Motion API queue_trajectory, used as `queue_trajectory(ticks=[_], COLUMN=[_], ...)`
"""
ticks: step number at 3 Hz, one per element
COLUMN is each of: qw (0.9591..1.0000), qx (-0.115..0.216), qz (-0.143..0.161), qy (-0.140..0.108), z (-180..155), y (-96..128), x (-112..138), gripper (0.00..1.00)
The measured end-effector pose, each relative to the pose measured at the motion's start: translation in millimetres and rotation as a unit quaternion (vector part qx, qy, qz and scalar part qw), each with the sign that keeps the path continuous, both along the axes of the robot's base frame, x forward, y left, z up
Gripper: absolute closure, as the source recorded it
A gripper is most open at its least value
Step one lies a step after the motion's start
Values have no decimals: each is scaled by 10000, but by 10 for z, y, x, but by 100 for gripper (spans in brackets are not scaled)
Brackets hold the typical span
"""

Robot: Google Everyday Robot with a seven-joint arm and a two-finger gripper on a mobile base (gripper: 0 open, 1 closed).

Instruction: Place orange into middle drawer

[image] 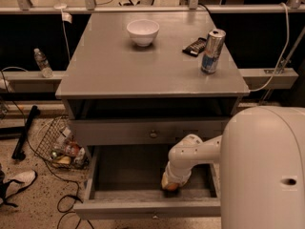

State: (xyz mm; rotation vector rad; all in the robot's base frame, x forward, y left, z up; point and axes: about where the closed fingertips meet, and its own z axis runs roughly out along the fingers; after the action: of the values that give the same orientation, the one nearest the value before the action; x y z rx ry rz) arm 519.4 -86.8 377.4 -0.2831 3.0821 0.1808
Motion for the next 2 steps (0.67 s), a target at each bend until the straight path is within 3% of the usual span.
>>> queue_trajectory(ticks=[1,2], qw=[10000,10000], qx=[-1,-2], qz=[6,11], qy=[12,21], z=[-11,-19], y=[2,3], x=[-9,-16], gripper=[7,0])
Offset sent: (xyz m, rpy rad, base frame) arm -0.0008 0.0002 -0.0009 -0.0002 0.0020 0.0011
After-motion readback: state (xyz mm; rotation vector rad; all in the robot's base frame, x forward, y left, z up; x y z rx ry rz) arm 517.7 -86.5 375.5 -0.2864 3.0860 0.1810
